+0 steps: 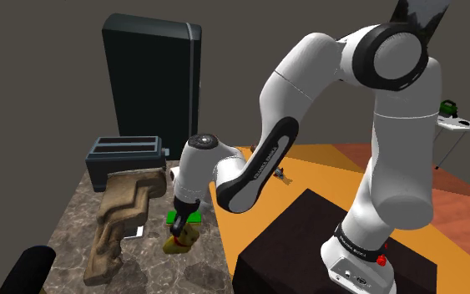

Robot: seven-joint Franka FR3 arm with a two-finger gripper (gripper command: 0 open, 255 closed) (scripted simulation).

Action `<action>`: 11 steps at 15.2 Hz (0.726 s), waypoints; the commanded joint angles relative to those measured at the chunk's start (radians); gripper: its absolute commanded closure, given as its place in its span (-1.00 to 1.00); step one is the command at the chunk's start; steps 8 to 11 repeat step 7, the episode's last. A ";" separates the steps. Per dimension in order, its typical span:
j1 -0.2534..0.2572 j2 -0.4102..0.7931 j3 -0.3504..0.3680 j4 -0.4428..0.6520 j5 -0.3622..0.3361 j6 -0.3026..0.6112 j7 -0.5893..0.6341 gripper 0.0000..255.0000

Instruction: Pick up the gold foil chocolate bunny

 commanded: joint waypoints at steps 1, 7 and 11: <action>-0.022 -0.028 0.025 -0.006 0.030 -0.021 -0.026 1.00; -0.056 -0.083 0.071 -0.013 0.093 -0.066 -0.074 1.00; -0.056 -0.083 0.071 -0.013 0.093 -0.066 -0.074 1.00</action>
